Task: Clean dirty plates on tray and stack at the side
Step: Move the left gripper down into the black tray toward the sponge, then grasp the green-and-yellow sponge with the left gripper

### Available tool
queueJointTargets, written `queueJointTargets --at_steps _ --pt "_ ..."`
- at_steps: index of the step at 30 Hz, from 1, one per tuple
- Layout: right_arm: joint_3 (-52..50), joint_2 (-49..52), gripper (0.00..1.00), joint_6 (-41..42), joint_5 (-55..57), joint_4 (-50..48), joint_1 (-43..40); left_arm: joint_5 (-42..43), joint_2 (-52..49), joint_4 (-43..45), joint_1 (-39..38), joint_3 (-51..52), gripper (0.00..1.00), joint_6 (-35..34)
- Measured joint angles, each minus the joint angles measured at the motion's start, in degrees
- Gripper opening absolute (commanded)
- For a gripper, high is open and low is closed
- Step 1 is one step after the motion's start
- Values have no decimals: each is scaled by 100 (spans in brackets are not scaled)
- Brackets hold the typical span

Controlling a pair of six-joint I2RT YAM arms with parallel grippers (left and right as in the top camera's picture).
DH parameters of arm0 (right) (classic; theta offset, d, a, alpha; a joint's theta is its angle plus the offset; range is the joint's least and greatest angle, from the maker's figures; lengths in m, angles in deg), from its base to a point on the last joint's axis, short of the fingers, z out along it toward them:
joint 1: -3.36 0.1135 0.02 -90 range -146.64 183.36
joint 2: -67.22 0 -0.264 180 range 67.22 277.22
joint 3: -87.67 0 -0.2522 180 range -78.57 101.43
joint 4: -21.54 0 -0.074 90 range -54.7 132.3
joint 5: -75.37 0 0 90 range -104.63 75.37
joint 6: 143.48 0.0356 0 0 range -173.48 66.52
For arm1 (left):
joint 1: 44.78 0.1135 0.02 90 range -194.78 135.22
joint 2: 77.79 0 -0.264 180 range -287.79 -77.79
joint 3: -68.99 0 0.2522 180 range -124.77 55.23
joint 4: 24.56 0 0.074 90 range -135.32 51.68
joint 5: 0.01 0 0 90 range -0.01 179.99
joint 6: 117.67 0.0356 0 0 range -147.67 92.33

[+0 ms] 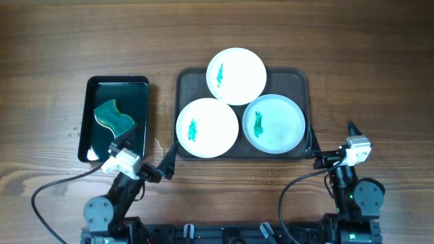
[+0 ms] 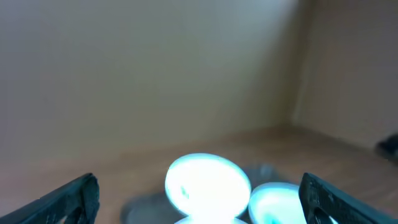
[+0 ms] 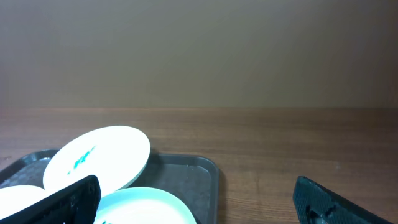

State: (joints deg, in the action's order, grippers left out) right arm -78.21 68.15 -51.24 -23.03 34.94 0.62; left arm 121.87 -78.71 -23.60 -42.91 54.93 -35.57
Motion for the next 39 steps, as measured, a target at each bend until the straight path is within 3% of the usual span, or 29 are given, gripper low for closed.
queueJointTargets --at_steps 5,10,14,16,20,24,28,39 --pt "0 0 100 0 2 -2 0 -225 20 1550 -2 -17 100 -741" --pt "0 0 100 0 2 -2 0 -1045 -7 1519 -2 -223 100 -1132" --pt "0 -4 100 0 2 -2 0 -2070 -726 -549 0 -1593 100 -1233" --pt "0 -4 100 -2 2 0 0 -2476 -1596 -2142 0 -2732 100 -1115" --pt "0 -4 100 0 2 0 0 -2411 -3324 -3991 0 -4494 100 -870" --pt "0 -2 100 0 2 -2 0 -2538 -4216 -4435 0 -5095 100 -1001" --pt "0 -2 100 0 2 -2 0 -3722 -5545 -6137 280 -5914 100 -2319" --pt "0 -2 100 -2 2 -2 0 -3709 -7921 -6293 531 -6017 100 -3471"
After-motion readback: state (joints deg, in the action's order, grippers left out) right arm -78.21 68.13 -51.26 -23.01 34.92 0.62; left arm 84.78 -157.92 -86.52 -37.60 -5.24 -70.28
